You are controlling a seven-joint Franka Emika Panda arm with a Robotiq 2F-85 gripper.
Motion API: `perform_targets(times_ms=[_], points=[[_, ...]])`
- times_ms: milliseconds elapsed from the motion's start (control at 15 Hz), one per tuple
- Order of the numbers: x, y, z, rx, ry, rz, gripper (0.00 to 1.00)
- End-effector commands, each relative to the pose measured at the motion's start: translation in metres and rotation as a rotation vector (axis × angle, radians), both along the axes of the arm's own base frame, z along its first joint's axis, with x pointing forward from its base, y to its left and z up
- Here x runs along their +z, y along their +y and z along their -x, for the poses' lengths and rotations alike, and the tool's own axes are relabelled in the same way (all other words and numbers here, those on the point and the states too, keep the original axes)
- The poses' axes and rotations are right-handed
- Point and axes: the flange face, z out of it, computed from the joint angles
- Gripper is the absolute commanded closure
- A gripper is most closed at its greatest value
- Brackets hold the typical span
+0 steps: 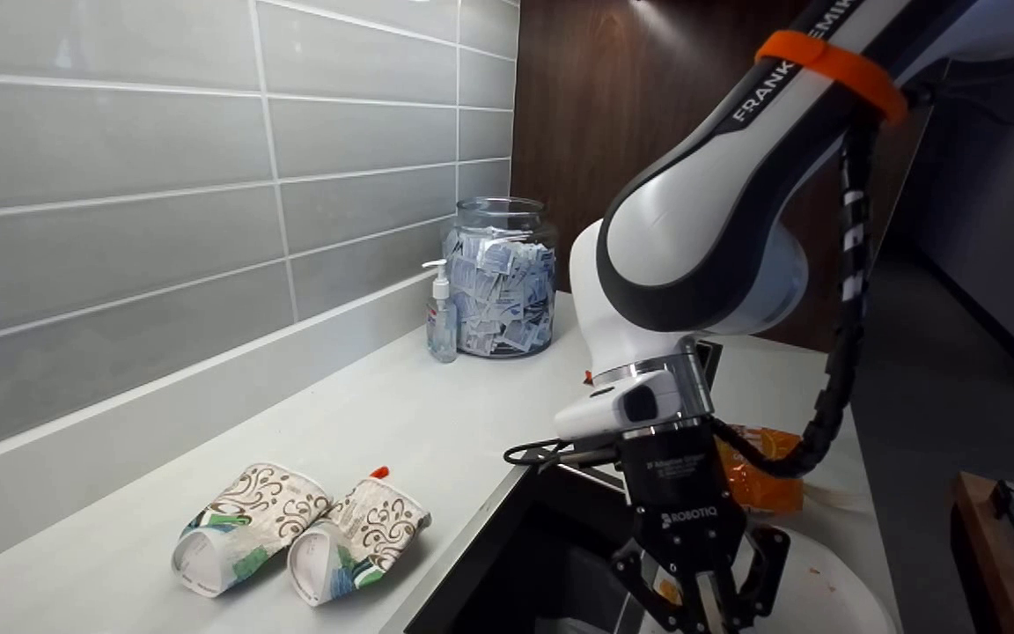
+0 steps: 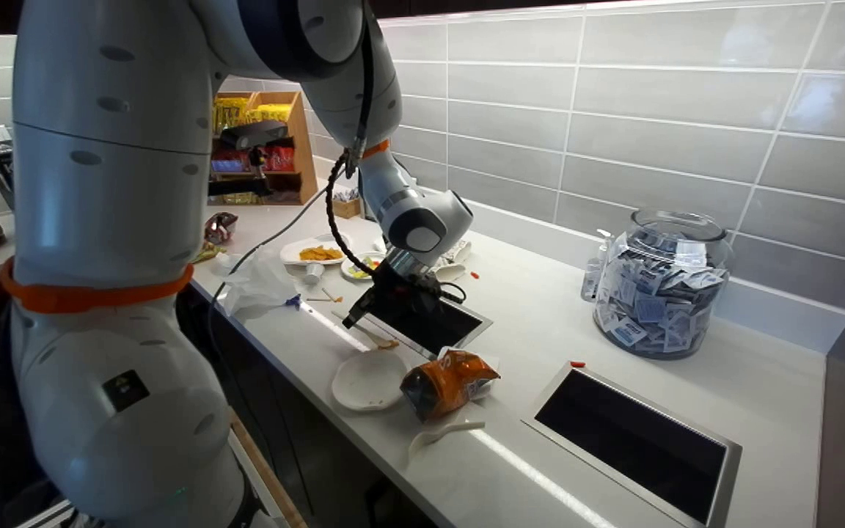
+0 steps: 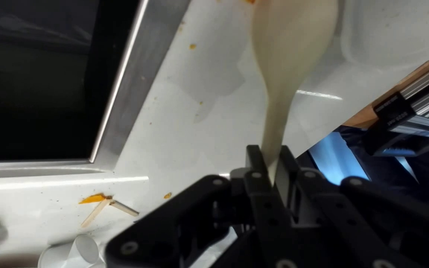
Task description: Use the white spoon to push the orange snacks on the counter into the trash chute.
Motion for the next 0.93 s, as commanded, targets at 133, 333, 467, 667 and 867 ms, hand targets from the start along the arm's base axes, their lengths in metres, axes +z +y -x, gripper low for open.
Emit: perform_targets(times_ms=[133,333,467,667,867], points=[[-0.002,0.006,-0.008,0.047,0.001,-0.002,0.97],[-0.001,0.009,-0.01,0.058,-0.008,0.001,0.97],[0.0,0.011,-0.012,0.066,-0.013,0.002,0.97],[0.0,0.013,-0.015,0.075,-0.019,-0.001,0.97],[0.005,0.016,-0.017,0.064,-0.039,-0.002,0.97]])
